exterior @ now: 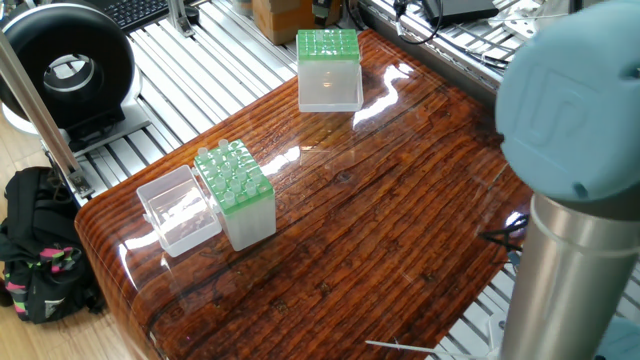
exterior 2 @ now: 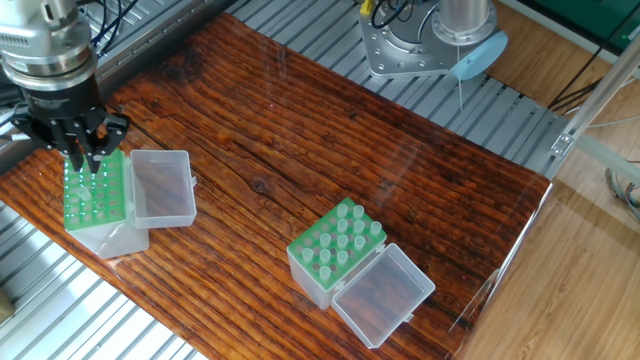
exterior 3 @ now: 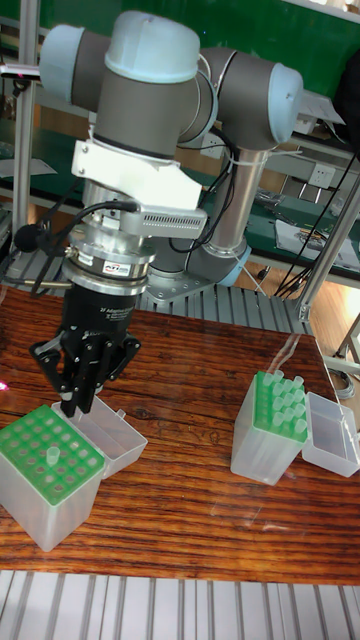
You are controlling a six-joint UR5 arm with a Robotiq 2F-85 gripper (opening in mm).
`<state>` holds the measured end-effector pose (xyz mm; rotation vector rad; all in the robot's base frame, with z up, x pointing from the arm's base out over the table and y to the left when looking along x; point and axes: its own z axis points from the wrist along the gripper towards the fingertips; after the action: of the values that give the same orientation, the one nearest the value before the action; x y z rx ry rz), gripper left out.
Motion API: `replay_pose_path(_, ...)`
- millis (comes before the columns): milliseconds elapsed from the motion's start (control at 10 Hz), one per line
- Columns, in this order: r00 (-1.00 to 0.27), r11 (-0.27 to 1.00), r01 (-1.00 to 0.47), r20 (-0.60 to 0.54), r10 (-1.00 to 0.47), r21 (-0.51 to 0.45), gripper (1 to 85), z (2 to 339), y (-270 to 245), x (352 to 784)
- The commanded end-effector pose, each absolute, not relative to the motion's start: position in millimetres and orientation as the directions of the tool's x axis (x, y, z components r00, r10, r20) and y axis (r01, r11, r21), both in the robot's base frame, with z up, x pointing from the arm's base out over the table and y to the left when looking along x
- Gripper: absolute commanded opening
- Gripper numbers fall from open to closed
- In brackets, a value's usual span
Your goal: Transfer all large pipette tips from one holder to another
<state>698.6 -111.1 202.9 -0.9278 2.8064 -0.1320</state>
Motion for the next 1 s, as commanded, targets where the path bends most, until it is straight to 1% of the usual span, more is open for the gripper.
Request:
replay_pose_path(0, -0.842, 0.857, -0.501, -0.159, -0.515, -0.123, 24.0, 208, -105, 694)
replay_pose_path(200, -0.879, 0.895, -0.438, -0.170, -0.445, -0.080, 23.0, 208, -98, 691)
replay_pose_path(600, -0.831, 0.846, -0.520, -0.159, -0.533, -0.116, 24.0, 208, -103, 694)
replay_pose_path(900, -0.803, 0.816, -0.561, -0.148, -0.577, -0.141, 24.7, 188, -115, 711)
